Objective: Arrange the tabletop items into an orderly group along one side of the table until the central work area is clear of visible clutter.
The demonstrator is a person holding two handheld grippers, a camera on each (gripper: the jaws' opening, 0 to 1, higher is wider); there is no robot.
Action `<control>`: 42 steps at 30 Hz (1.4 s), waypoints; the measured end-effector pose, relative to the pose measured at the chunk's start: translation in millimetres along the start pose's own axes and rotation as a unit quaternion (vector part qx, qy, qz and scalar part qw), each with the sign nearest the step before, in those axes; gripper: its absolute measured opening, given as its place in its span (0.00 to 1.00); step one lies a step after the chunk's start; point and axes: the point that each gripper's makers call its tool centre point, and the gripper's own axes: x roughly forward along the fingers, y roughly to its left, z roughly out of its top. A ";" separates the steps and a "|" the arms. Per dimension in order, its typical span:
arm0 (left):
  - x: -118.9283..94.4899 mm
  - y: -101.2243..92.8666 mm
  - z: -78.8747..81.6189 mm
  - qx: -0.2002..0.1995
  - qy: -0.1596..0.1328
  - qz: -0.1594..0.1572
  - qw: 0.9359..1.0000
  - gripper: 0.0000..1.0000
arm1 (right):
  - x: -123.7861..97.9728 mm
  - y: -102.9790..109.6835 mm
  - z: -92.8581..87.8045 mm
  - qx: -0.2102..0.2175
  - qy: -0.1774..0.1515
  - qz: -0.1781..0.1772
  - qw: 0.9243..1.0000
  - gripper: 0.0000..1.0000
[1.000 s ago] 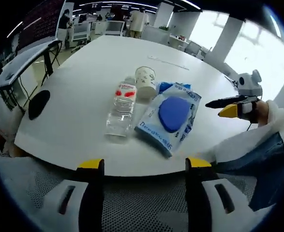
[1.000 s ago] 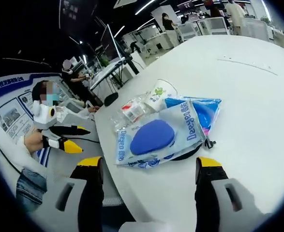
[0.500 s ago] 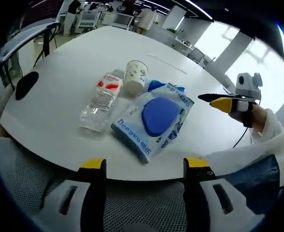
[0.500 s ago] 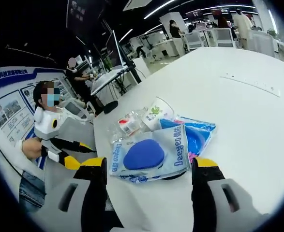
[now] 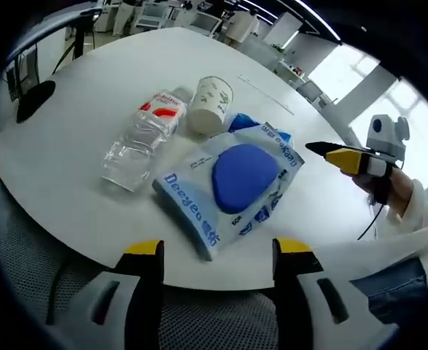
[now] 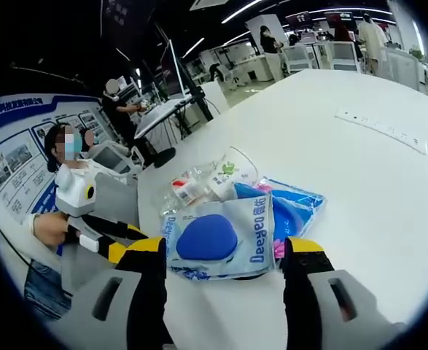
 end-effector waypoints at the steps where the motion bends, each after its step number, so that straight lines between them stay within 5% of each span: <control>1: 1.4 -0.3 -1.5 0.001 0.002 0.000 1.000 0.59 | 3.0 -0.5 -2.8 -0.003 0.008 0.001 1.000 0.64; 7: 3.2 6.1 6.6 -0.029 -0.026 0.006 0.999 0.59 | 14.6 -3.5 -13.6 -0.028 0.034 0.002 0.999 0.62; 13: 17.4 2.0 -1.3 -0.032 -0.013 -0.002 0.999 0.60 | 25.1 -8.3 -20.4 -0.030 0.054 0.004 0.998 0.62; 19: 22.2 0.4 6.1 -0.051 -0.035 -0.019 0.998 0.49 | 33.6 -11.8 -28.0 -0.026 0.065 0.003 0.998 0.60; 26: 29.8 4.2 5.1 -0.040 -0.042 0.000 0.998 0.29 | 39.1 -11.5 -32.9 -0.026 0.064 -0.002 0.998 0.53; 29: 28.5 9.9 5.0 -0.046 -0.042 0.008 0.998 0.22 | 39.3 -13.5 -33.0 -0.026 0.062 -0.009 0.998 0.48; 35: 27.8 19.1 1.8 -0.075 -0.041 0.023 0.996 0.07 | 35.5 -22.0 -36.0 -0.041 0.059 -0.031 0.997 0.19; 42: 28.3 17.5 -2.8 -0.098 -0.031 0.017 0.995 0.02 | 29.8 -20.7 -33.5 -0.013 0.036 -0.028 0.999 0.04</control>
